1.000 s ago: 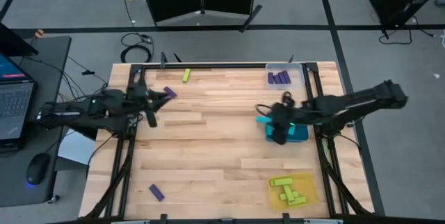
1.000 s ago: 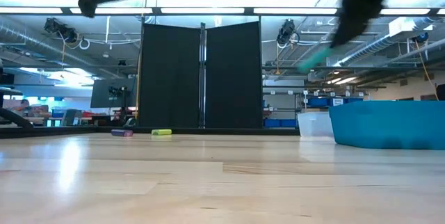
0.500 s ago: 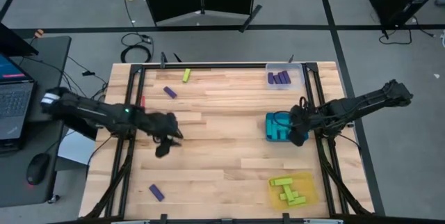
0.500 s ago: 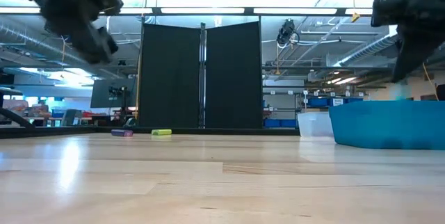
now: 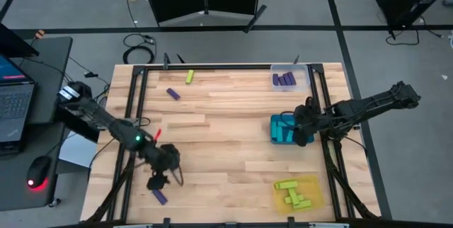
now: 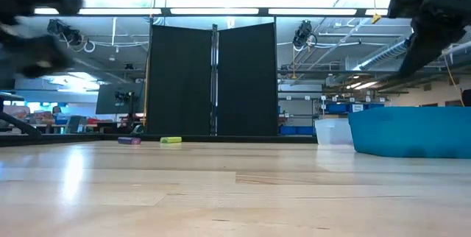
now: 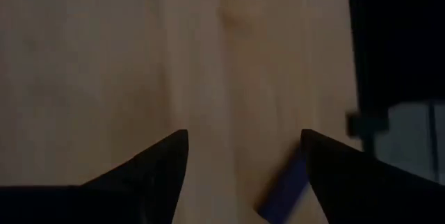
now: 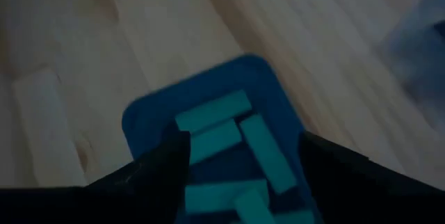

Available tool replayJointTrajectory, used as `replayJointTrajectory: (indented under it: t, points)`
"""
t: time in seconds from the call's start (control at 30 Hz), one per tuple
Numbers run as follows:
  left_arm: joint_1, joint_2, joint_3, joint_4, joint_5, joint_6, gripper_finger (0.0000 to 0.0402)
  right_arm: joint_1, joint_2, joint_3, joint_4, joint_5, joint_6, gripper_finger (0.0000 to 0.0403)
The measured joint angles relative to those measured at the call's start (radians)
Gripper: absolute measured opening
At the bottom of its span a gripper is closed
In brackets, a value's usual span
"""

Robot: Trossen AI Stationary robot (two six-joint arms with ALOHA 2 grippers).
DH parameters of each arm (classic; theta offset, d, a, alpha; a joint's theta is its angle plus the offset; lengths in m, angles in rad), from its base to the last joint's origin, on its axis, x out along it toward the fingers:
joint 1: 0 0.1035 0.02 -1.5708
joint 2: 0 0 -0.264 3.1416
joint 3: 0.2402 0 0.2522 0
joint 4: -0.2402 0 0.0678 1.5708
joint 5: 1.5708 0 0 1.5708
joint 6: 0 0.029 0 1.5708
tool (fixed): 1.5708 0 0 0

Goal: Sort blocks
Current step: Put the purple block into the transparent bin

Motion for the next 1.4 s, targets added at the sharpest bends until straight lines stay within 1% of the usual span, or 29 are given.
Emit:
replayJointTrajectory:
  t: [0.2, 0.37, 0.6, 0.73, 0.87, 0.93, 1.0, 1.07, 1.17, 1.2, 1.33, 1.4]
  points:
    - [-0.192, 0.113, 0.1, -0.116, -0.015, -0.183, 0.0285, -0.018, -0.023, 0.0, 0.062, 0.083, -0.064, 0.0284]
    - [-0.309, 0.251, 0.213, -0.224, -0.09, -0.224, 0.0285, -0.056, -0.025, 0.0, 0.161, 0.095, -0.154, 0.0278]
    - [-0.373, 0.45, 0.303, -0.265, -0.1, -0.192, 0.0285, -0.097, -0.024, 0.0, 0.293, 0.093, -0.263, 0.0269]
    - [-0.384, 0.528, 0.33, -0.27, -0.114, -0.181, 0.0285, -0.109, -0.024, 0.0, 0.316, 0.09, -0.28, 0.0265]
    - [-0.385, 0.58, 0.341, -0.283, -0.12, -0.18, 0.0279, -0.113, -0.024, 0.0, 0.34, 0.09, -0.28, 0.026]
    - [-0.385, 0.599, 0.342, -0.285, -0.122, -0.171, 0.0264, -0.113, -0.024, 0.0, 0.354, 0.09, -0.281, 0.0257]
    - [-0.385, 0.607, 0.343, -0.289, -0.127, -0.158, 0.0234, -0.113, -0.024, 0.0, 0.366, 0.089, -0.281, 0.0254]
    - [-0.383, 0.608, 0.342, -0.294, -0.138, -0.149, 0.0193, -0.113, -0.024, 0.0, 0.377, 0.088, -0.287, 0.0251]
    - [-0.383, 0.608, 0.341, -0.304, -0.152, -0.123, 0.0118, -0.113, -0.024, 0.0, 0.393, 0.087, -0.298, 0.0248]
    - [-0.381, 0.607, 0.341, -0.307, -0.152, -0.12, 0.0102, -0.113, -0.024, 0.0, 0.401, 0.087, -0.305, 0.0247]
    - [-0.357, 0.609, 0.356, -0.345, -0.16, -0.097, 0.0105, -0.113, -0.024, 0.006, 0.474, 0.064, -0.338, 0.0247]
    - [-0.334, 0.594, 0.371, -0.372, -0.196, -0.095, 0.0105, -0.113, -0.023, 0.03, 0.516, 0.039, -0.37, 0.0247]
